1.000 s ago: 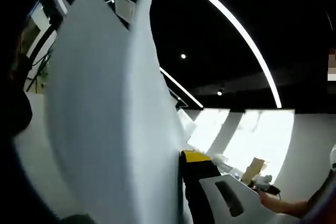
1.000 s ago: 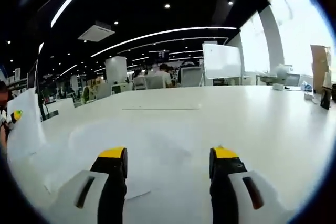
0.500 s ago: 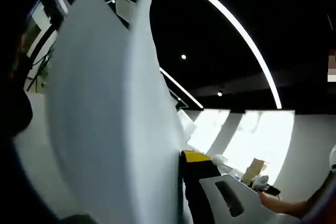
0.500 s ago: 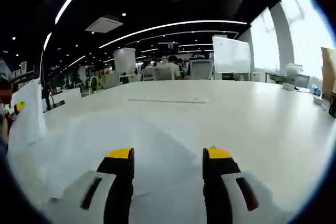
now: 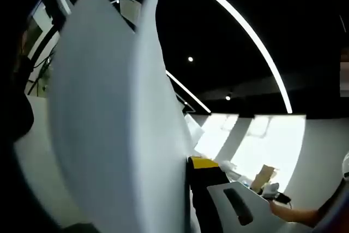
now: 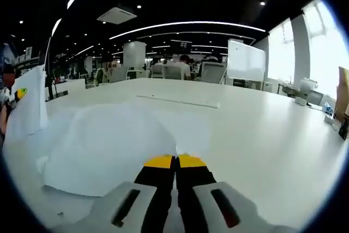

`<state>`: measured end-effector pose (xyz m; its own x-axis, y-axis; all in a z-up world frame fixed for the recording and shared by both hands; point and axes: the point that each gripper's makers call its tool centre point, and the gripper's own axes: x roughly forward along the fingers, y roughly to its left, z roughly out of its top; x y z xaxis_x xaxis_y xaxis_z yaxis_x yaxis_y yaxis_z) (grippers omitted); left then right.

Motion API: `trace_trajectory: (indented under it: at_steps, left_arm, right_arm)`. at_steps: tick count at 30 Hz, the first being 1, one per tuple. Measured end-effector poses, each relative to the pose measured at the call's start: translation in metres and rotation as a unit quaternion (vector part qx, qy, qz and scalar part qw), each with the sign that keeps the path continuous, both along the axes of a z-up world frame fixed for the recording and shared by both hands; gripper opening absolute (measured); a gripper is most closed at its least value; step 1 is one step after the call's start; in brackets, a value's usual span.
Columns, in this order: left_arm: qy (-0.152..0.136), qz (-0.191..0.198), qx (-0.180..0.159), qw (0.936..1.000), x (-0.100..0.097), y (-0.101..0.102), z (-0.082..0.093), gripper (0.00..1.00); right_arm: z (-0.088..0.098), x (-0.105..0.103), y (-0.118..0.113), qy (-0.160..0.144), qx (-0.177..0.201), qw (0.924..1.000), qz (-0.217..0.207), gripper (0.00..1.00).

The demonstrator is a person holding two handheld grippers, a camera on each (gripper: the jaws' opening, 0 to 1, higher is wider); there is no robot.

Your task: Organize the stack of printing papers by aligning and flattening the scattered papers on the table

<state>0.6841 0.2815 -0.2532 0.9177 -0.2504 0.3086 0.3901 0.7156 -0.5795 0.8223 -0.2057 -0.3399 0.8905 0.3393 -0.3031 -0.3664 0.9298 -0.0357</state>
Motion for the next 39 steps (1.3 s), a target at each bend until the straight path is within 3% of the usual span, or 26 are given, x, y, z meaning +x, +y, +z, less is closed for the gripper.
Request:
trace_trajectory:
  at_steps: [10,12,19,23,28,33,34,35,37,39]
  left_arm:
    - [0.001,0.0,0.0,1.0,0.0,0.0,0.0,0.07]
    - [0.003,0.0,0.003,1.0,0.001,0.0,-0.001,0.07]
    - [0.005,0.0,0.005,1.0,0.001,-0.002,-0.002,0.07]
    - [0.006,0.001,0.004,1.0,0.001,-0.002,-0.003,0.07]
    - [0.007,0.001,0.003,1.0,0.001,-0.002,-0.003,0.07]
    - [0.008,0.0,0.003,1.0,0.001,-0.003,-0.003,0.07]
    - [0.008,0.0,0.003,1.0,0.001,-0.003,-0.004,0.07]
    - [0.008,-0.001,0.003,1.0,0.001,-0.003,-0.004,0.07]
    - [0.007,-0.001,0.003,1.0,0.001,-0.003,-0.004,0.07]
    - [0.009,-0.005,0.002,0.9999,0.001,-0.004,-0.004,0.07]
  right_arm:
    - [0.015,-0.006,0.001,-0.033,0.002,0.9995,-0.005,0.0]
    - [0.025,-0.012,0.002,-0.05,0.017,0.9986,-0.006,0.0]
    - [0.054,-0.027,0.026,-0.058,0.085,0.9943,0.026,0.0]
    - [0.078,-0.039,0.056,-0.058,0.145,0.9855,0.067,0.0]
    - [0.1,-0.049,0.072,-0.063,0.184,0.9768,0.088,0.0]
    - [0.13,-0.064,0.09,-0.055,0.252,0.959,0.118,0.0]
    - [0.137,-0.067,0.093,-0.058,0.273,0.952,0.126,0.0]
    - [0.148,-0.072,0.098,-0.058,0.308,0.9388,0.142,0.0]
    - [0.16,-0.078,0.102,-0.053,0.35,0.9217,0.159,0.0]
    - [0.165,-0.084,0.107,-0.048,0.354,0.917,0.178,0.0]
